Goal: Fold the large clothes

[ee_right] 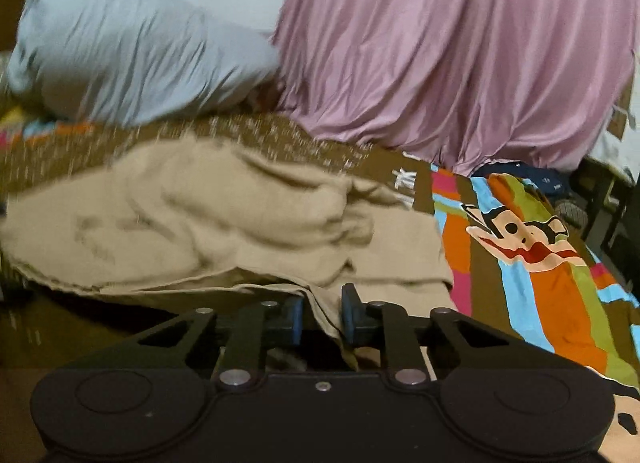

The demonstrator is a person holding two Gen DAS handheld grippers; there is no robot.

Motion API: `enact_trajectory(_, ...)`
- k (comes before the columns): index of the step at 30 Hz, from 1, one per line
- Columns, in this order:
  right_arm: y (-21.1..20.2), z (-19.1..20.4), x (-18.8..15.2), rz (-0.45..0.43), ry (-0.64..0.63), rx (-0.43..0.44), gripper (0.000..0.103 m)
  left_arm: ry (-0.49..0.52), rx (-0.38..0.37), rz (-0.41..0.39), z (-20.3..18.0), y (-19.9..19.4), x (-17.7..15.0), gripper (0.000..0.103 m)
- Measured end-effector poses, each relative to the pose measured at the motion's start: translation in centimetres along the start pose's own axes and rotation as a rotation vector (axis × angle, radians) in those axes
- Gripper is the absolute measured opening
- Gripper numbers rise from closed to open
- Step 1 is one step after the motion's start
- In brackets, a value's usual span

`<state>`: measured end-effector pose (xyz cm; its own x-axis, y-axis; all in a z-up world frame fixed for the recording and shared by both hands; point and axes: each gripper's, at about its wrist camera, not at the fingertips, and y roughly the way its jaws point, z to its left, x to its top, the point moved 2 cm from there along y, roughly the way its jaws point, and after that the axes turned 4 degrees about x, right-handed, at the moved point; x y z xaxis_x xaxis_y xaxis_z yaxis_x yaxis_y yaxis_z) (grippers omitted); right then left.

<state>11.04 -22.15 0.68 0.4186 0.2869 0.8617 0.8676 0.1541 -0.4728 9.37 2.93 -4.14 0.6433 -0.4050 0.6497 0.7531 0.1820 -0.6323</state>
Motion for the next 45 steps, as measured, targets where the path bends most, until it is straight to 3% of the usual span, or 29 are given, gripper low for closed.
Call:
enact_trajectory(2, 0.0, -1.0, 1.3, -0.010, 0.071, 0.018, 0.020, -0.028, 0.016, 0.007, 0.7, 0.2, 0.0, 0.093)
enact_trajectory(6, -0.1, -1.8, 2.3, -0.001, 0.112, 0.036, 0.020, -0.060, 0.165, 0.035, 2.5, 1.3, 0.1, 0.073)
enact_trajectory(8, -0.4, -1.2, 1.8, 0.007, 0.053, 0.031, 0.020, -0.108, 0.168, 0.048, 3.8, 1.6, 0.1, 0.065)
enact_trajectory(11, -0.8, -0.2, 0.0, 0.054, -0.060, 0.023, 0.024, -0.168, 0.181, 0.053, 5.4, 1.6, 0.2, 0.044)
enact_trajectory(16, -0.7, 1.1, -4.6, 0.223, -0.348, -0.021, 0.049, -0.178, 0.175, 0.063, 6.0, 2.1, 0.4, 0.038)
enact_trajectory(17, -0.6, 1.0, -5.4, 0.251, -0.390, -0.037, 0.049, -0.170, 0.181, 0.060, 6.0, 2.1, 0.4, 0.033)
enact_trajectory(18, -0.5, 0.7, -6.2, 0.278, -0.437, -0.073, 0.050, -0.166, 0.200, 0.058, 6.1, 2.1, 0.4, 0.021)
enact_trajectory(20, -0.6, -0.2, -6.8, 0.277, -0.445, -0.090, 0.054, -0.179, 0.200, 0.058, 6.2, 2.1, 0.4, 0.014)
enact_trajectory(22, -0.4, -1.1, -6.9, 0.277, -0.412, -0.093, 0.041, -0.204, 0.187, 0.048, 6.4, 1.7, 0.6, 0.007)
enact_trajectory(23, 0.0, -1.3, -7.0, 0.288, -0.410, -0.105, 0.024, -0.200, 0.189, 0.030, 6.3, 1.3, 0.7, 0.005)
enact_trajectory(24, 0.1, -1.5, -6.9, 0.291, -0.398, -0.090, 0.013, -0.186, 0.204, 0.003, 6.2, 0.8, 0.9, 0.004)
enact_trajectory(26, -0.3, -1.4, -6.3, 0.268, -0.369, -0.082, 0.006, -0.165, 0.234, -0.057, 6.2, -0.7, 1.3, 0.003)
enact_trajectory(33, -5.5, -1.6, -2.3, 0.090, -0.331, -0.139, 0.001, -0.185, 0.199, -0.186, 7.0, -7.5, 2.7, 0.003)
enact_trajectory(38, -13.3, -1.8, 0.2, -0.001, -0.285, -0.155, 0.001, -0.261, 0.154, -0.195, 8.9, -14.9, 1.2, 0.003)
enact_trajectory(41, -18.6, -1.4, 1.2, -0.013, -0.307, -0.160, 0.001, -0.311, 0.131, -0.169, 10.7, -18.5, 0.4, 0.004)
enact_trajectory(45, -21.7, -1.7, 2.1, -0.004, -0.304, -0.154, 0.001, -0.374, 0.068, -0.143, 12.5, -18.6, 1.6, 0.004)
